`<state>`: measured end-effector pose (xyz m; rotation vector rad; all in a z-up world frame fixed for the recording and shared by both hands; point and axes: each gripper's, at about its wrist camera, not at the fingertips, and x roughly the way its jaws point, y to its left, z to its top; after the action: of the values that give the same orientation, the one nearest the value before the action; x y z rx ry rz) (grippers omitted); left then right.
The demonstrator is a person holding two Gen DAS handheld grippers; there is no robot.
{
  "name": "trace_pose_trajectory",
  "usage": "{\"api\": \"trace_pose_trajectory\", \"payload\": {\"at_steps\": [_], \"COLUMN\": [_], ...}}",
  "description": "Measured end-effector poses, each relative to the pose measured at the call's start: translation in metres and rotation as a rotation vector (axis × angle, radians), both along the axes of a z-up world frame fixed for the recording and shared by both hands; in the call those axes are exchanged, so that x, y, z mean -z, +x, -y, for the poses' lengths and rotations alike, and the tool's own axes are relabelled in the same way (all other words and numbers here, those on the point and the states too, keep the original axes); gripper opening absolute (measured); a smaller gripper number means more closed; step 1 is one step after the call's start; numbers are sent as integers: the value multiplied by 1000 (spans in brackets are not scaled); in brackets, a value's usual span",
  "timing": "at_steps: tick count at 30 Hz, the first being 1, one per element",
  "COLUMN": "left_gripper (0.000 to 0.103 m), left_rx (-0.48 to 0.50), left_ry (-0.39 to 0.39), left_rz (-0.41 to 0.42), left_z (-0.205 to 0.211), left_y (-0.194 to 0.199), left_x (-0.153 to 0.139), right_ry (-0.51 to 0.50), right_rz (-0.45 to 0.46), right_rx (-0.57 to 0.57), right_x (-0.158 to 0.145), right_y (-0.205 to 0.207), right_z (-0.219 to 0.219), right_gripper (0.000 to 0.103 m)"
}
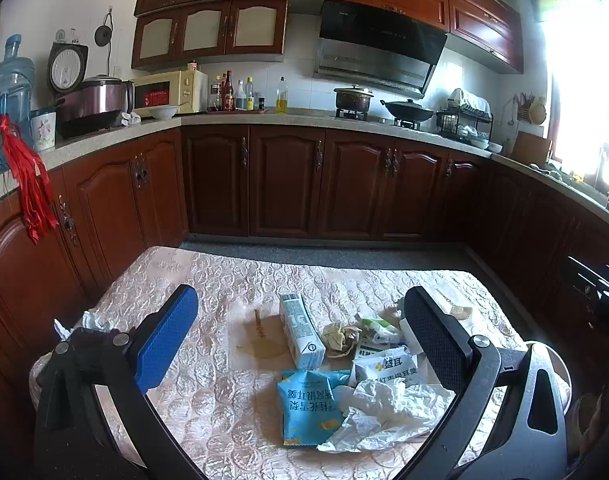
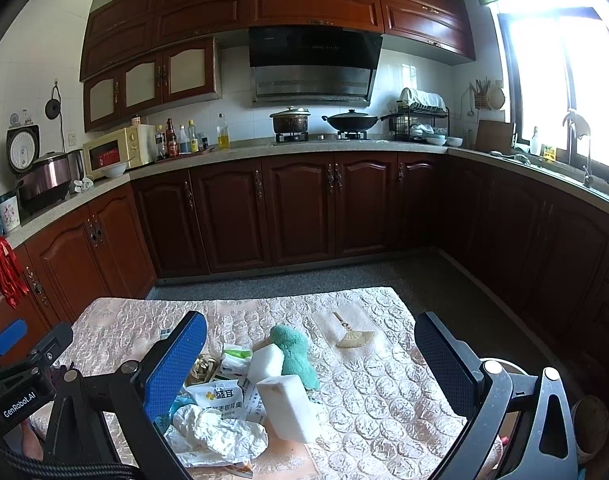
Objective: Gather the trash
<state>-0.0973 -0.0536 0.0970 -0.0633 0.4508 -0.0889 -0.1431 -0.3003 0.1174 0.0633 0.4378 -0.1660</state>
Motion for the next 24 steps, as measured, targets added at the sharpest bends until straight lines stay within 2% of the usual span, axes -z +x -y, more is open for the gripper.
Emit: {"api": "trace_pose_trajectory", "payload": {"at_steps": [12, 24], "left_gripper": [102, 102], "left_rx": [-1, 2], "left_ry": [-6, -4], "left_rz": [-3, -8], "left_z": [0, -1], "left_y": [0, 0], "left_x": [3, 6], "right_ry": [3, 16], "right_rz": [10, -16], "right_rx": [1, 3], "right_x": [0, -1], "right_y": [-2, 2], "right_z": [2, 0], "right_gripper": [103, 103]}}
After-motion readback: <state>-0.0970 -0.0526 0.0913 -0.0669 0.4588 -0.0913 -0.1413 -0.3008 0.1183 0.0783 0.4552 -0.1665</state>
